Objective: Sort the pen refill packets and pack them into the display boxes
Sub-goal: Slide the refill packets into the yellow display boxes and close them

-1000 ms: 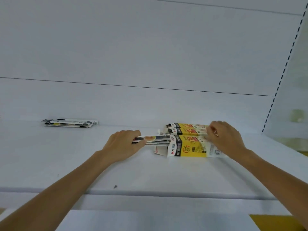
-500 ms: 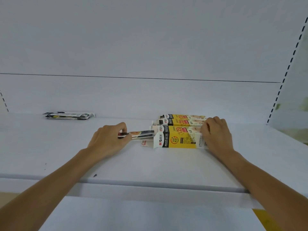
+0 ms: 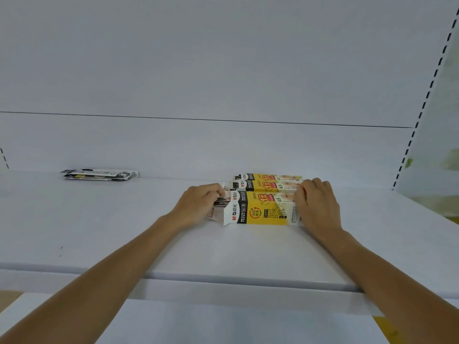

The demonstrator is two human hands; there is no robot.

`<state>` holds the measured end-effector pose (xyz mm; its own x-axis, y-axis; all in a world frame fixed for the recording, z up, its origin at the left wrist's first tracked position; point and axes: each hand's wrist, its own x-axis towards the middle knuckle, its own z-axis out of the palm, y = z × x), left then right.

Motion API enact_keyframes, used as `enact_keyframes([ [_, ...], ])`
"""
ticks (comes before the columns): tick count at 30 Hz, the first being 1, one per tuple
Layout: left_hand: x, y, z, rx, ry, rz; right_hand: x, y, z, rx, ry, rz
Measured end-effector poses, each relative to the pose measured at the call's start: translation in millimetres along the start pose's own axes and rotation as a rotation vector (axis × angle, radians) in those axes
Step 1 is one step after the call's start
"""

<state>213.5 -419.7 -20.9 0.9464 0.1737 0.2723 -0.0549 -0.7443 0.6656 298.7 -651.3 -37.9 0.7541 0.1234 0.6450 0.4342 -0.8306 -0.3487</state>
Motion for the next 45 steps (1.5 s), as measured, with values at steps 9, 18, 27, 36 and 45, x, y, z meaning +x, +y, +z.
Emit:
enact_keyframes([
  [9,13,-7,-12,-0.110,0.065,-0.155,4,3,3,-0.010,0.004,0.002],
  [18,-3,-18,-26,-0.128,0.022,-0.197,2,3,3,0.022,0.010,0.012],
  [27,4,0,17,-0.074,-0.031,0.007,3,4,3,0.017,-0.013,0.006],
  [36,-1,-5,21,-0.138,0.073,0.065,1,3,4,0.113,-0.072,-0.030],
  [45,-15,-20,-8,0.240,0.078,0.074,2,-7,-3,-0.219,0.003,-0.107],
])
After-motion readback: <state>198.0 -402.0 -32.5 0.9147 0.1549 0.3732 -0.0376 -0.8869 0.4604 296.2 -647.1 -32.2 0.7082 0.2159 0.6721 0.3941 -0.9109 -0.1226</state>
